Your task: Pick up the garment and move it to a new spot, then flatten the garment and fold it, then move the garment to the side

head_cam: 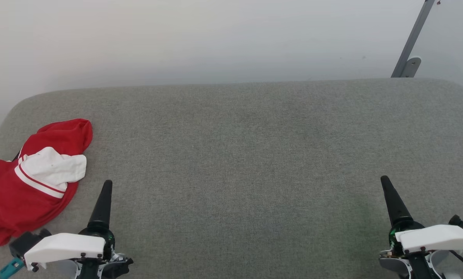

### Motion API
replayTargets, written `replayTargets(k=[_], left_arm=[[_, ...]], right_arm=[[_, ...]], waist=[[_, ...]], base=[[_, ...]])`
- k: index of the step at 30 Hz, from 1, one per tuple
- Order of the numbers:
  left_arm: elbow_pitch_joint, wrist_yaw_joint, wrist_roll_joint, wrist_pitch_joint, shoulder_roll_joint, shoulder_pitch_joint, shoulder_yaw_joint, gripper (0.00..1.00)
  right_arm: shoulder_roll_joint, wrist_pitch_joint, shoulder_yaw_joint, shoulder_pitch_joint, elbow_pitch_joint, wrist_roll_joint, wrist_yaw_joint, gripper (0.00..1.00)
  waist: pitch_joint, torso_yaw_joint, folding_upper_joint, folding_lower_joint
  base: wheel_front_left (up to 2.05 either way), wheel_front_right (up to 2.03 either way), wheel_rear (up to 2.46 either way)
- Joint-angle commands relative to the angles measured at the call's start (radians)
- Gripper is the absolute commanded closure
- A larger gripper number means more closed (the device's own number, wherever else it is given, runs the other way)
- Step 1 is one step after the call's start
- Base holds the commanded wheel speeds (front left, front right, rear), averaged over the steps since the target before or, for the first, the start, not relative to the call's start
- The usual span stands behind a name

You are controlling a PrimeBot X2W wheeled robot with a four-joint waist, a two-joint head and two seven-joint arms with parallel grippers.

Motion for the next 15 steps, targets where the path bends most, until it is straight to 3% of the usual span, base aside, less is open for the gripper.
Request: replayTargets(k=[1,15], left_arm=[[-0.024,0.013,0.053,-0.012,0.017,-0.014,-0.011,0.00],[-0.053,0.061,0.324,-0.062,0.065,-0.005,-0.046,0.00]], right_arm=[[-0.009,-0.005,0.004,-0.027,-0.013,-0.051,0.000,0.00],[-0.023,-0.012,0.009,-0.026,-0.024,-0.283,0.000,0.00]], waist=[[-0.001,0.000,0.0000,0.0000],[-0.005,-0.003,0.0000,0.0000]], base=[[0.00,0.00,0.00],[0.00,0.00,0.00]])
